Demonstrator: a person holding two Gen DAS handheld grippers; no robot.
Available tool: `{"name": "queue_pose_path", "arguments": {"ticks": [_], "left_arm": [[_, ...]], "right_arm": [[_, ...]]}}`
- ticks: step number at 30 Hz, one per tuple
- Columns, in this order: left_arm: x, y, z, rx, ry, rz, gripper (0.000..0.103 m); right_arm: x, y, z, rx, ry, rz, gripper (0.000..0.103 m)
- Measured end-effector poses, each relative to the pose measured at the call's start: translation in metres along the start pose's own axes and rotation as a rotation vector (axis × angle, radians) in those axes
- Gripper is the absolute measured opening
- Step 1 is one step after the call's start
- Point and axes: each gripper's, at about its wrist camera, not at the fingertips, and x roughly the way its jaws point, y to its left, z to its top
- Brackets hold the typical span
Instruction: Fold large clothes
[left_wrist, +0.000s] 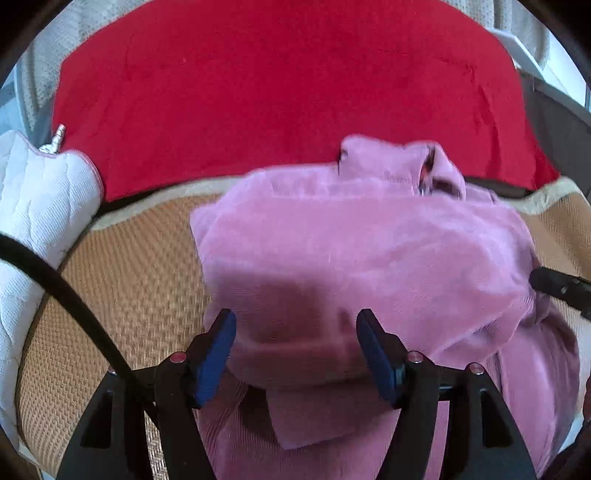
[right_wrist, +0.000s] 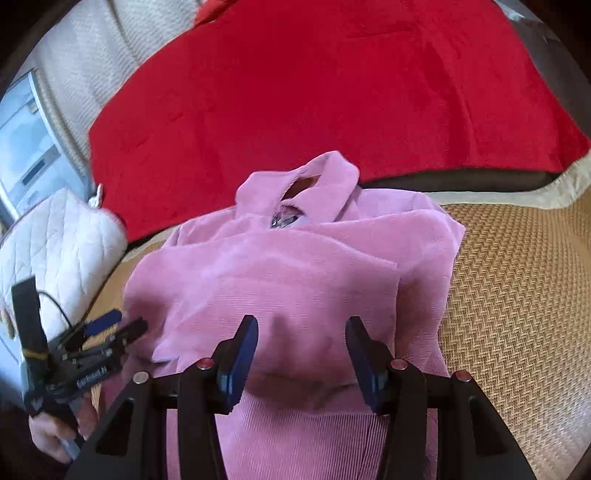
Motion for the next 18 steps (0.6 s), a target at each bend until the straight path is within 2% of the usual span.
{"name": "queue_pose_path", "arguments": {"ticks": [2, 4, 6, 10, 14, 16, 18], "left_arm": [[0.005, -0.004, -0.007, 0.037, 0.038, 0.0, 0.068], [0.0, -0.006, -0.012, 0.082, 0.025, 0.013, 0.068], [-0.01, -0.004, -0.014, 0.086, 0.004, 0.017, 0.068], [-0.039, 0.013, -0.022, 0.02, -0.032, -0.066, 0.068], [-0.074, 0.027, -0.04, -0.003, -0.091, -0.138, 0.068], [-0.095, 0.033, -0.059, -0.011, -0.119, -0.166, 0.068], [-0.111, 0.042, -0.085, -0.037, -0.111, -0.223, 0.069]], "right_arm": [[0.015, -0.002, -0.007, -0.007, 0.091, 0.005, 0.053], [0.017, -0.003, -0.009, -0.014, 0.089, 0.006, 0.053], [0.007, -0.002, -0.007, -0.02, 0.076, 0.005, 0.054], [-0.029, -0.004, -0.012, -0.036, 0.038, 0.064, 0.054], [-0.067, -0.022, -0.037, -0.066, 0.055, 0.102, 0.058], [-0.083, -0.031, -0.052, -0.07, 0.065, 0.109, 0.058], [-0.107, -0.05, -0.075, -0.056, 0.058, 0.14, 0.059]]}}
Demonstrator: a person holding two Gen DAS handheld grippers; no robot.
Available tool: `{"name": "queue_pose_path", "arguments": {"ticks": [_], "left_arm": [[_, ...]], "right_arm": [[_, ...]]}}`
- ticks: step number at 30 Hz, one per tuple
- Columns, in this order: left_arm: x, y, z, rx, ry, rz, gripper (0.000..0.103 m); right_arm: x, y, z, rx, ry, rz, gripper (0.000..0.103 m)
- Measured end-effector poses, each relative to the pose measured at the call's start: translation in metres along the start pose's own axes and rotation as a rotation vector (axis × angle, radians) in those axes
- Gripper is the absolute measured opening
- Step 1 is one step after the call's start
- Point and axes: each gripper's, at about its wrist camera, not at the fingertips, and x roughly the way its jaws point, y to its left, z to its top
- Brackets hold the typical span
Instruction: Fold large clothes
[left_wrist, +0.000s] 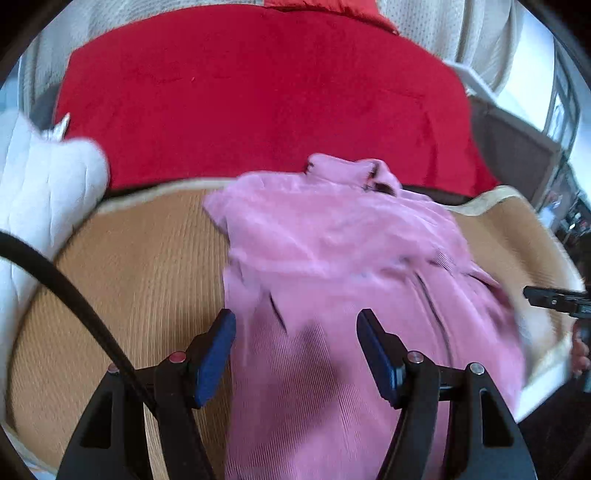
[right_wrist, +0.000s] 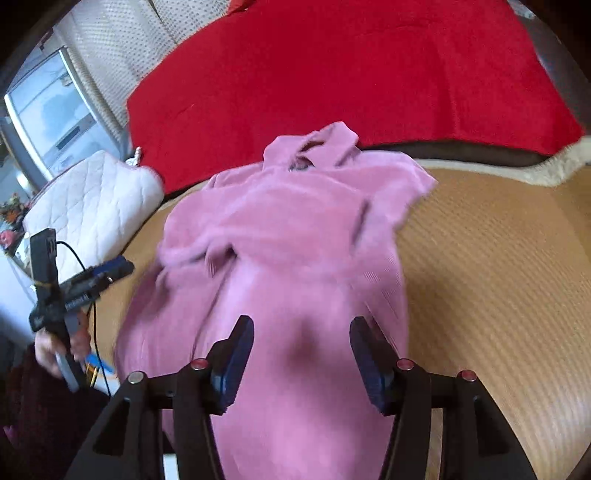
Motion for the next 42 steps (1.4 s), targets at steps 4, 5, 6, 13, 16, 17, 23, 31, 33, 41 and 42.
{"name": "queue_pose_path", "arguments": {"ticks": [4, 5, 6, 13, 16, 17, 23, 31, 33, 41, 42], "left_arm": [[-0.024, 0.004, -0.046, -0.023, 0.042, -0.072, 0.074], [-0.027, 0.004, -0.057, -0.028, 0.059, -0.075, 0.074], [-0.029, 0.005, -0.066, -0.035, 0.078, -0.077, 0.074], [-0.026, 0.031, -0.125, -0.223, 0.236, -0.095, 0.074], [-0.023, 0.045, -0.136, -0.292, 0.262, -0.097, 0.074], [-0.021, 0.049, -0.139, -0.312, 0.267, -0.096, 0.074], [-0.018, 0.05, -0.149, -0.326, 0.289, -0.128, 0.049], [0.007, 0.036, -0.144, -0.333, 0.301, -0.179, 0.064], [0.013, 0.032, -0.143, -0.317, 0.306, -0.164, 0.061], [0.022, 0.017, -0.137, -0.283, 0.31, -0.191, 0.032], [0.026, 0.016, -0.136, -0.292, 0.321, -0.184, 0.042]], "right_arm": [[-0.036, -0.028, -0.049, 0.056, 0.03, 0.063, 0.067], [-0.042, -0.034, -0.061, 0.063, 0.049, 0.067, 0.067], [-0.044, -0.04, -0.072, 0.075, 0.071, 0.069, 0.067], [-0.011, -0.055, -0.12, 0.15, 0.302, 0.062, 0.067], [0.01, -0.054, -0.128, 0.142, 0.355, 0.037, 0.069], [0.011, -0.052, -0.128, 0.136, 0.346, 0.041, 0.074], [0.017, -0.034, -0.133, 0.124, 0.371, 0.042, 0.075], [0.052, -0.01, -0.149, 0.152, 0.425, -0.035, 0.075], [0.06, -0.003, -0.149, 0.153, 0.442, -0.032, 0.071], [0.038, 0.038, -0.144, 0.059, 0.38, -0.005, 0.019], [0.035, 0.038, -0.144, 0.057, 0.375, 0.009, 0.019]]}}
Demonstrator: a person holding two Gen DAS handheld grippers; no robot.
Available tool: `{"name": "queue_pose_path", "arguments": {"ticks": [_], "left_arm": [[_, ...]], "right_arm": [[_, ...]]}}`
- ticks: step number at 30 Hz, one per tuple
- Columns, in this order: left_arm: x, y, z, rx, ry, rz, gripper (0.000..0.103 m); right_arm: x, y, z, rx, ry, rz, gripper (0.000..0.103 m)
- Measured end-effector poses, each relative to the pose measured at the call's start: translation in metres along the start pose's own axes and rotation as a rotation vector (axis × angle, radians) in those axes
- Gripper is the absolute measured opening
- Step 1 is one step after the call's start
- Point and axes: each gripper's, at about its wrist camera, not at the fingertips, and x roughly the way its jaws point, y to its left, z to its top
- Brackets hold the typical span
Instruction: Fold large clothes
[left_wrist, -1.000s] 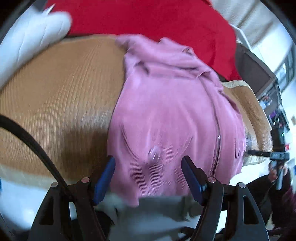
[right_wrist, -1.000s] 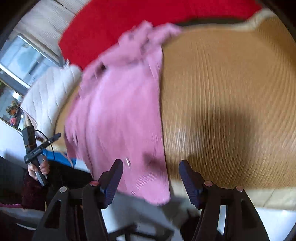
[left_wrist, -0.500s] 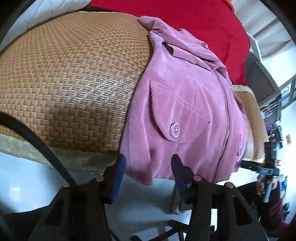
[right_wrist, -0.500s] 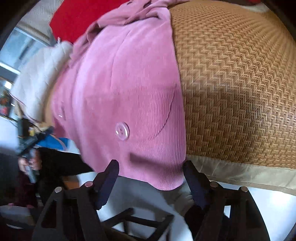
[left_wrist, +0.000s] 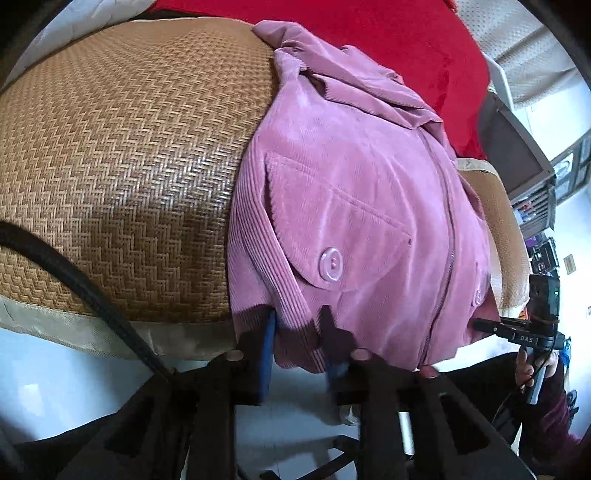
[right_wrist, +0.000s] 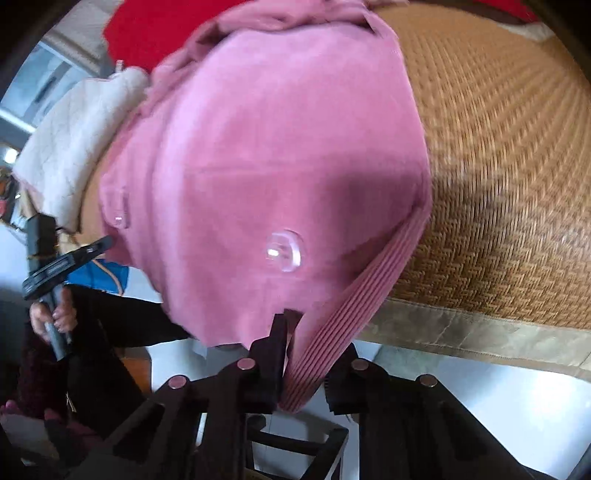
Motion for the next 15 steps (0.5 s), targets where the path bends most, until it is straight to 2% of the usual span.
{"name": "queue_pose_path", "arguments": {"ticks": [1, 2, 5, 6, 8, 9, 10, 11, 15], "left_arm": [[0.003, 0.0, 0.002, -0.019, 0.011, 0.011, 0.062], [0.003, 0.002, 0.005, -0.035, 0.012, 0.018, 0.067], [0.007, 0.0, 0.011, -0.042, 0.01, 0.027, 0.066], [0.009, 0.0, 0.012, -0.038, 0.011, 0.036, 0.06], [0.019, -0.006, 0.019, -0.012, 0.029, 0.08, 0.005], [0.022, -0.007, 0.021, -0.009, 0.036, 0.086, 0.007], [0.023, -0.009, 0.023, -0.011, 0.034, 0.075, 0.006], [0.022, -0.012, 0.025, -0.006, 0.032, 0.052, 0.006], [0.004, -0.033, 0.041, 0.034, -0.021, -0.096, 0.006]], "right_arm": [[-0.003, -0.006, -0.003, 0.009, 0.001, 0.007, 0.019], [-0.001, -0.01, -0.002, 0.028, 0.01, 0.006, 0.019], [0.004, -0.02, 0.006, 0.066, 0.036, 0.017, 0.022], [0.004, -0.021, 0.01, 0.059, 0.027, 0.014, 0.022], [0.002, -0.013, 0.009, 0.033, 0.019, -0.011, 0.018], [0.0, -0.011, 0.008, 0.027, 0.015, -0.017, 0.016], [-0.003, -0.009, 0.01, 0.022, 0.01, -0.02, 0.011], [-0.005, -0.005, 0.012, 0.017, -0.004, -0.02, 0.01], [-0.042, 0.005, 0.017, -0.018, -0.078, 0.006, 0.009]]}}
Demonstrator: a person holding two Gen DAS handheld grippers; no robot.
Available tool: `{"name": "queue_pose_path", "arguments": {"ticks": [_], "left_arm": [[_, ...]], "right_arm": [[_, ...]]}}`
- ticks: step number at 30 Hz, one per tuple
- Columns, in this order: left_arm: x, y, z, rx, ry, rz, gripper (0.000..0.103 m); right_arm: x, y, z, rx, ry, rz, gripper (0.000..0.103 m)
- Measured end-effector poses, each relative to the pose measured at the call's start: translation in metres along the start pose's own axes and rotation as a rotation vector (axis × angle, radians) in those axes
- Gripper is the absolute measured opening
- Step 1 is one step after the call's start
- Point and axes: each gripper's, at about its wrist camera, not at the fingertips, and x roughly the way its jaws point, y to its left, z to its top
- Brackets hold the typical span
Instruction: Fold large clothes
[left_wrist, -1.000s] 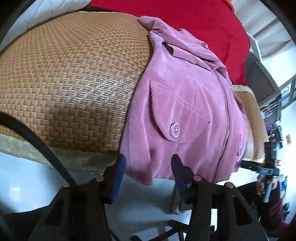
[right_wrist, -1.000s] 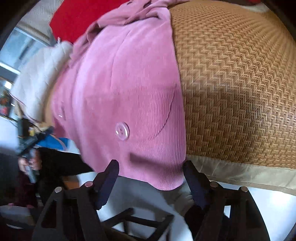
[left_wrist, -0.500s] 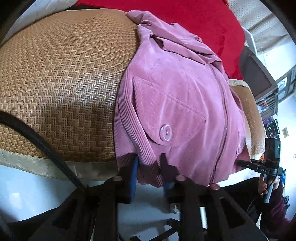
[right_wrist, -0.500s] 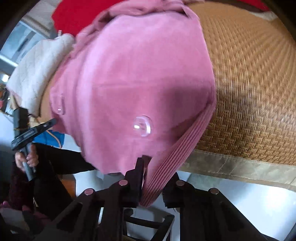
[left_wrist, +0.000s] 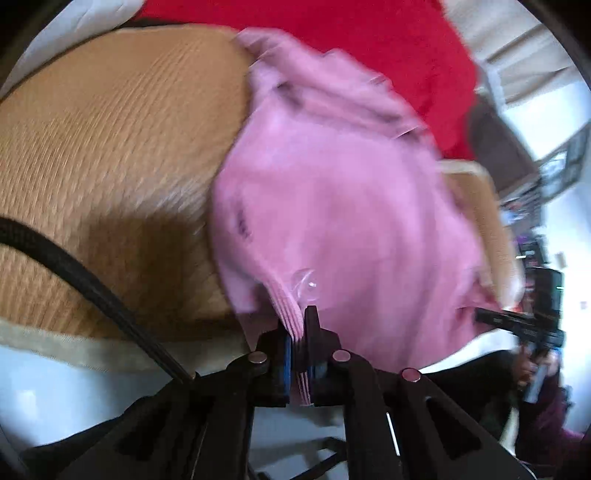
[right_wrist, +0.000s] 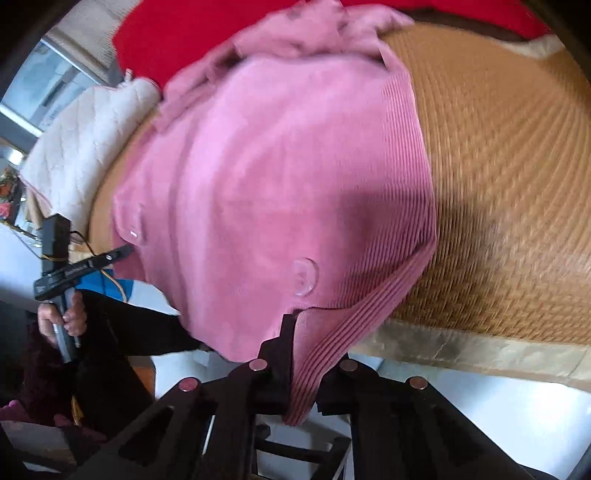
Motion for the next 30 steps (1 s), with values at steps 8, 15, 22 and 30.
{"name": "queue_pose_path", "arguments": {"ticks": [8, 15, 22, 30], "left_arm": [[-0.047, -0.035, 0.108, 0.082, -0.146, -0.121, 0.006], [-0.023, -0.04, 0.258, 0.112, -0.181, -0.026, 0.006], [0.096, 0.027, 0.354, -0.048, -0.108, 0.078, 0.01], [0.11, 0.089, 0.341, -0.318, -0.234, -0.213, 0.01]], "right_arm": [[-0.055, 0.025, 0.071, -0.084, -0.202, 0.007, 0.009], [-0.075, -0.022, 0.199, 0.072, -0.41, 0.023, 0.008], [0.003, -0.101, 0.318, 0.279, -0.468, 0.067, 0.009], [0.043, -0.164, 0.326, 0.492, -0.418, 0.318, 0.012]]}}
